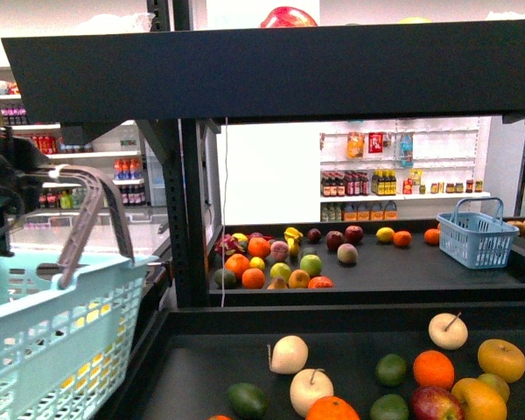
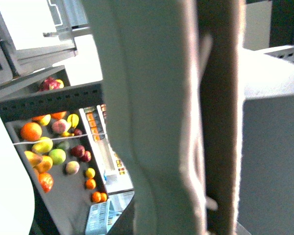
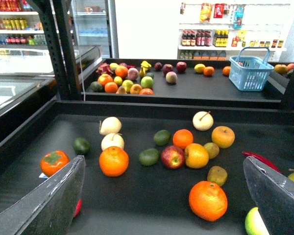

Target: Pick lemon from shelf

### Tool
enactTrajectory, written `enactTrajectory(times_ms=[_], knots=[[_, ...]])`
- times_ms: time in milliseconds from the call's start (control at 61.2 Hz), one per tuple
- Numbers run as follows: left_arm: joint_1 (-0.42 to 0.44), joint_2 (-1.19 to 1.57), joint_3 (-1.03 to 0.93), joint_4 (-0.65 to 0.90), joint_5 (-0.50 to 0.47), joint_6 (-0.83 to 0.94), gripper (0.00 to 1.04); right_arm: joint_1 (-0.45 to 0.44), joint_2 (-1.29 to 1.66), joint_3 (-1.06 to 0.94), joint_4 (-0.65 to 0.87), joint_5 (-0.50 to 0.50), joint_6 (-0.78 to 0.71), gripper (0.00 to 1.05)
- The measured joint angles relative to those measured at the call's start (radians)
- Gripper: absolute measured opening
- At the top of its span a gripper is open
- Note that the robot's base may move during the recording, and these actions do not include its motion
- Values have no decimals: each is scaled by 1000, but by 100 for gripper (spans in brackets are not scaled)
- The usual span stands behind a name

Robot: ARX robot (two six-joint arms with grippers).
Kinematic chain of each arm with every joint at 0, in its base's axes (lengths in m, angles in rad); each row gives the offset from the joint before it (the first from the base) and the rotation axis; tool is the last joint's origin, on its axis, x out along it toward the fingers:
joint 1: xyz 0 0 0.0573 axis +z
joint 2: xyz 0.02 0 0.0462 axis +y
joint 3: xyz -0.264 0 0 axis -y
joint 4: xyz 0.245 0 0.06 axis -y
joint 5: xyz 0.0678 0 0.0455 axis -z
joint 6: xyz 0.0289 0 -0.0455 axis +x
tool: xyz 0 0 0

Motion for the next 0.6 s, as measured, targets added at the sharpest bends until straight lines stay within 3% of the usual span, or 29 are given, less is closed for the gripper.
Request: enactTrajectory(times_ms=[196,604], knots=[[89,0,-38,95,55,-49,6,0,0,0,0,0,0,97],[188,16,-75,221,156,-82,6,0,0,0,0,0,0,97]])
